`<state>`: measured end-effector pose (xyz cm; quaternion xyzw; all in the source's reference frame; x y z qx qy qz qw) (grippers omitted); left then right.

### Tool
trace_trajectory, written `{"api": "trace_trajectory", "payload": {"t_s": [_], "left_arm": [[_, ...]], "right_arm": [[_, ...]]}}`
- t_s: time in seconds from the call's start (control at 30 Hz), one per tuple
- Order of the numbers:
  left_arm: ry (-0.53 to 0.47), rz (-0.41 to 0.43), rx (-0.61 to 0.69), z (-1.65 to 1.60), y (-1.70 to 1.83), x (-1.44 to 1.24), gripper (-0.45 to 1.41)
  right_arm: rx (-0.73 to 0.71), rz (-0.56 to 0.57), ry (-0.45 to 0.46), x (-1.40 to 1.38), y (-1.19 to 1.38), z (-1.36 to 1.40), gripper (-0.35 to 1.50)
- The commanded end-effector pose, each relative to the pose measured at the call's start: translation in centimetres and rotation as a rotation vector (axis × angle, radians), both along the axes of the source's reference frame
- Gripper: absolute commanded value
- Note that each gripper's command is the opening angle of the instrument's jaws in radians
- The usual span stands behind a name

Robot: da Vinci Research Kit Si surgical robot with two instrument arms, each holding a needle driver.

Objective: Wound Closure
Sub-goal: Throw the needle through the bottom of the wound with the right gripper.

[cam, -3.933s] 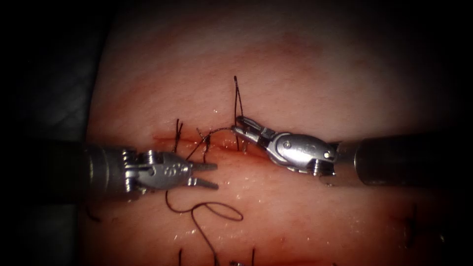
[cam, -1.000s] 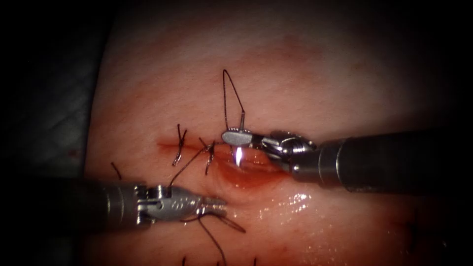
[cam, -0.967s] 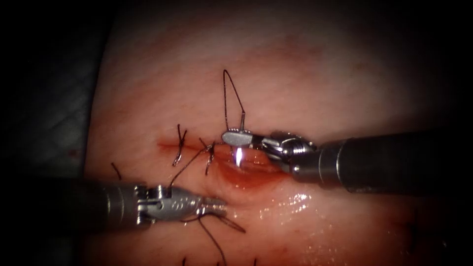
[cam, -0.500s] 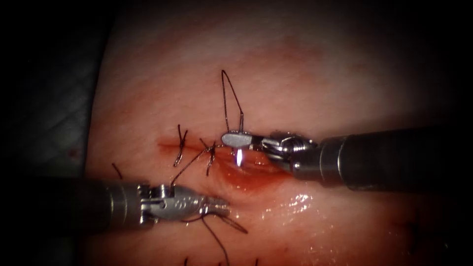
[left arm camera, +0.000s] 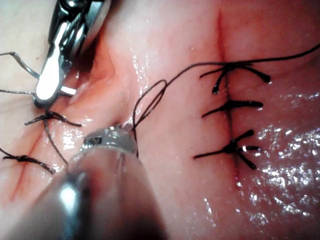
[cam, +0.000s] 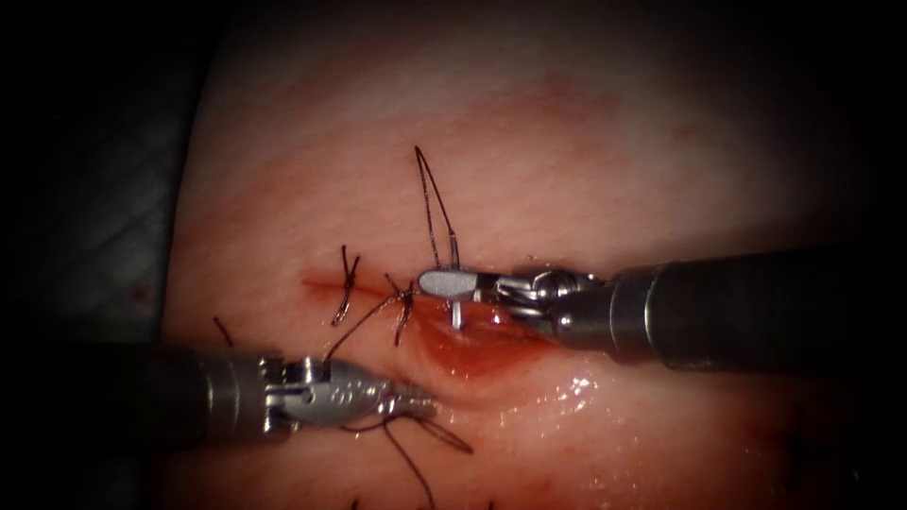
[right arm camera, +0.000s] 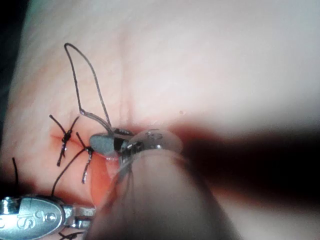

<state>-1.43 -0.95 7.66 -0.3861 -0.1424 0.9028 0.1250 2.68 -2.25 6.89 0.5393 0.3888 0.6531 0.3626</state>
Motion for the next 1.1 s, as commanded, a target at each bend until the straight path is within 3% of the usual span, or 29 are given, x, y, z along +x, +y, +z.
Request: {"api": "trace_trajectory", "payload": {"t_s": [0.03,0.57,0.7,0.73,0.8,0.83,0.87,1.1], "left_arm": [[-0.001,0.001,0.0,0.05,-0.02,-0.06,-0.1],[-0.001,0.0,0.001,0.05,-0.02,-0.06,-0.1],[-0.001,0.001,0.0,0.04,-0.03,-0.05,-0.1],[0.0,-0.002,0.005,0.02,-0.05,-0.03,-0.1],[-0.015,0.009,-0.013,0.0,-0.06,-0.02,-0.08],[-0.054,0.02,-0.03,-0.03,-0.06,-0.01,-0.01],[-0.077,0.026,-0.042,-0.04,-0.05,-0.01,0.0],[-0.154,0.066,-0.118,-0.15,0.0,-0.03,0.12]], "right_arm": [[0.008,-0.003,0.002,0.06,-0.06,0.05,-0.35],[0.102,0.0,0.024,0.11,-0.17,-0.02,-0.35],[-0.014,0.044,0.02,0.05,-0.04,-0.03,-0.35],[-0.063,0.057,0.008,0.04,0.02,-0.02,-0.03],[-0.137,0.067,-0.032,0.01,0.09,0.01,0.41],[-0.203,0.082,-0.079,-0.02,0.18,0.05,0.91],[-0.227,0.087,-0.098,-0.04,0.23,0.08,1.01],[-0.337,0.094,-0.172,-0.37,0.7,0.33,1.08]]}}
